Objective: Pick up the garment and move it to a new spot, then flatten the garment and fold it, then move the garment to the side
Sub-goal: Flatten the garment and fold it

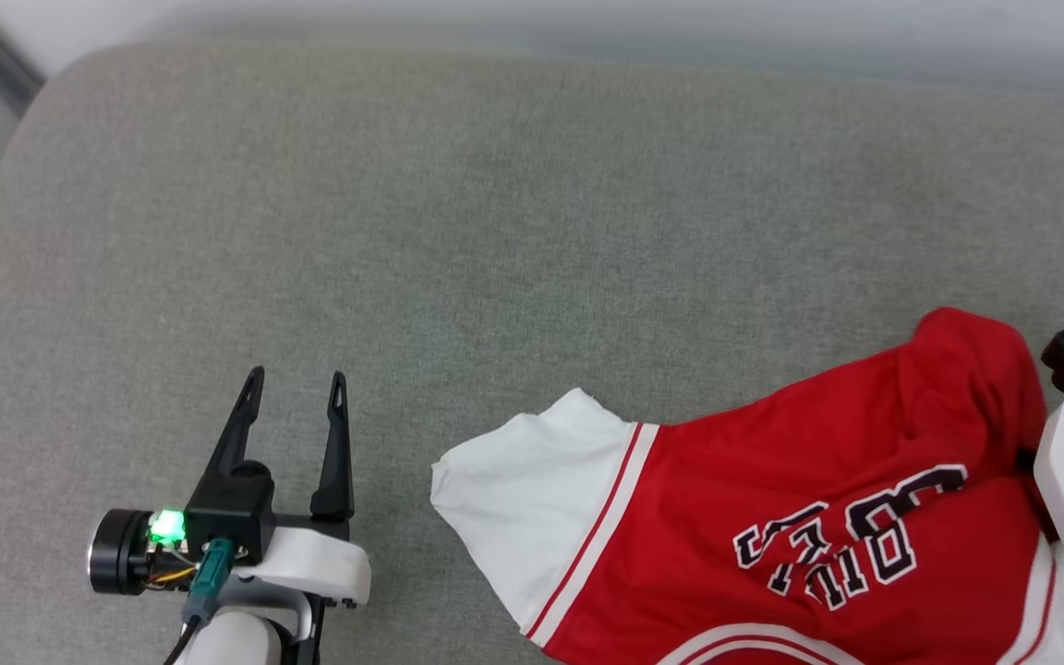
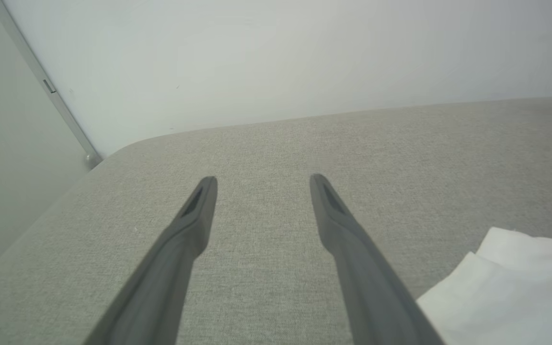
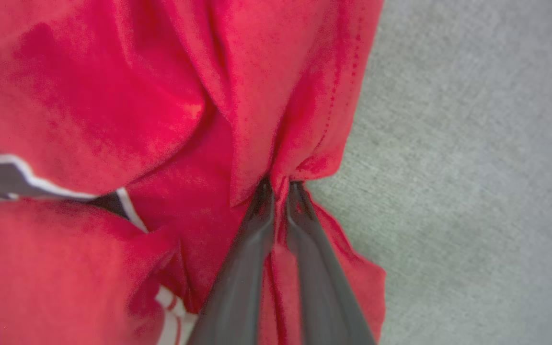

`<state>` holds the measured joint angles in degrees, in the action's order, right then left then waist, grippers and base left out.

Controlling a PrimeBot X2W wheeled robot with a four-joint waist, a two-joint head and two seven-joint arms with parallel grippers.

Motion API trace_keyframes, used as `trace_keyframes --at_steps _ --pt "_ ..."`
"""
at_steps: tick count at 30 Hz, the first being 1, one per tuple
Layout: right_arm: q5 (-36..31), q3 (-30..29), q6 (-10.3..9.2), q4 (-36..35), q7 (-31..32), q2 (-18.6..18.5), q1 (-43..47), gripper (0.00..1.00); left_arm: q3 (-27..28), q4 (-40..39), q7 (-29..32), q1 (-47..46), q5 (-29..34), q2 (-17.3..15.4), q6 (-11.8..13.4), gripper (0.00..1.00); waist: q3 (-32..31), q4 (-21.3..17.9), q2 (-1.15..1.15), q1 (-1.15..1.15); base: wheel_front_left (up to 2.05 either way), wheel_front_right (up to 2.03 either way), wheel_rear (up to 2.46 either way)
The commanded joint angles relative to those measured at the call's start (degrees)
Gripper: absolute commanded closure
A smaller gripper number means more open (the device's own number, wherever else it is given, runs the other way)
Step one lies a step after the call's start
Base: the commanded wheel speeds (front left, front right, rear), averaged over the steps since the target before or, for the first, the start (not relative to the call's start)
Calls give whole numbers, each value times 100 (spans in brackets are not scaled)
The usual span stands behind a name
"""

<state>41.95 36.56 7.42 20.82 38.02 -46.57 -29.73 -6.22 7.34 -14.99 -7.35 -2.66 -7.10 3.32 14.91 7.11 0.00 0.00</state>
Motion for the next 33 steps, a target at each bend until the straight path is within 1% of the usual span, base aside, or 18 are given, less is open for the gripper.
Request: trace_keyframes --at_steps 1,5,9,12,15,17,19,20,23,25,29,33 --pt "20 52 12 -81 -159 -11 -132 100 30 10 -28 65 21 -3 -8 0 -255 -91 0 0 0 0 0" --pt "15 160 4 -629 -633 -400 -251 100 70 8 -28 262 32 6 -1 0 -597 -179 0 0 0 0 0" --pt "-35 66 3 -1240 -871 -722 -445 100 119 -37 -27 426 33 15 15 0 -765 -254 0 0 0 0 0" --pt "-97 -75 4 -1559 -911 -771 -633 100 118 -74 -24 458 41 32 -5 0 -760 -241 0 0 0 0 0" --pt "-256 -201 4 -1761 -858 -658 -942 100 124 -134 -23 377 40 57 -30 0 -639 -167 0 0 0 0 0" --pt "-387 -221 4 -1802 -825 -491 -1212 100 131 -173 -23 321 41 73 -35 0 -528 -107 0 0 0 0 0" --pt "-488 -197 4 -1742 -825 -230 -1549 100 116 -198 -23 254 43 99 -61 0 -379 -20 0 0 0 0 0" --pt "-626 -56 3 -1446 -863 282 -2098 100 85 -231 -23 132 43 133 -76 0 -125 122 0 0 0 0 0" --pt "-715 336 4 -964 -889 779 -2485 100 74 -253 -22 9 44 165 -78 0 112 247 0 0 0 0 0" --pt "-650 647 4 -582 -777 1039 -2614 100 65 -265 -23 -66 42 191 -82 0 249 316 0 0 0 0 0" --pt "-484 1404 4 251 -510 1348 -2625 100 42 -278 -23 -184 39 238 -101 0 468 426 0 0 0 0 0" --pt "-180 2054 4 967 -292 1484 -2474 100 43 -253 -23 -249 45 275 -108 0 553 468 0 0 0 0 0"
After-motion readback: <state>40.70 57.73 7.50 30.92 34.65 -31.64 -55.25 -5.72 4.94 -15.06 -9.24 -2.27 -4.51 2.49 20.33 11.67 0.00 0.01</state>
